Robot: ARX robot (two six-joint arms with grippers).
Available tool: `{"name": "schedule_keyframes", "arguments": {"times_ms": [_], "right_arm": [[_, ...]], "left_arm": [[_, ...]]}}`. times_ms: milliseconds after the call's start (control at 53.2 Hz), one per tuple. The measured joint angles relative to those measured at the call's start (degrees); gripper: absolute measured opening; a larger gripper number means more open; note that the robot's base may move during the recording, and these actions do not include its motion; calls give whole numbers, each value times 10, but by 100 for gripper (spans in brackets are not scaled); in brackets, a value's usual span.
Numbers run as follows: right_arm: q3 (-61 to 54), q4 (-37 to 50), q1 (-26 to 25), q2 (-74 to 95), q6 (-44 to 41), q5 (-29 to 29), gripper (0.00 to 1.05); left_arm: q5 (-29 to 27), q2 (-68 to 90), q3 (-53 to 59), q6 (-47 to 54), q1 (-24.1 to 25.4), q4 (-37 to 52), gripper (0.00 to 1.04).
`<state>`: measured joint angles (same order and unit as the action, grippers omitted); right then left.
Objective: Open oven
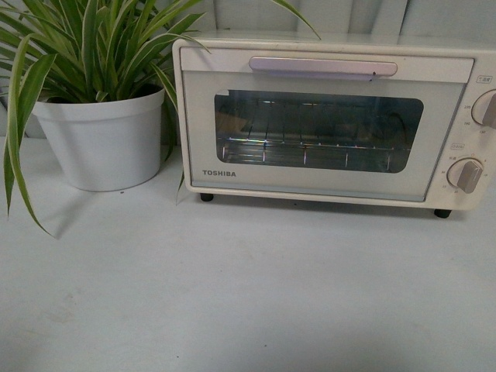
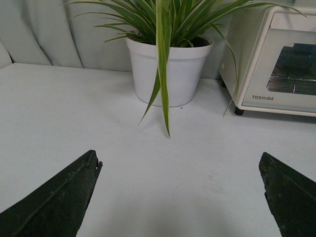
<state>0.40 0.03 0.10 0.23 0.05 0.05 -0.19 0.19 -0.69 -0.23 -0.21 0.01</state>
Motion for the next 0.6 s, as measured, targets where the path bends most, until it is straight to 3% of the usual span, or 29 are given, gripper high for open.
{"name": "schedule_keyframes", "arguments": {"times_ms": [602], "right_arm": [[0,0,0,0,0,0,95]], "left_arm": [[0,0,0,0,0,0,98]]}}
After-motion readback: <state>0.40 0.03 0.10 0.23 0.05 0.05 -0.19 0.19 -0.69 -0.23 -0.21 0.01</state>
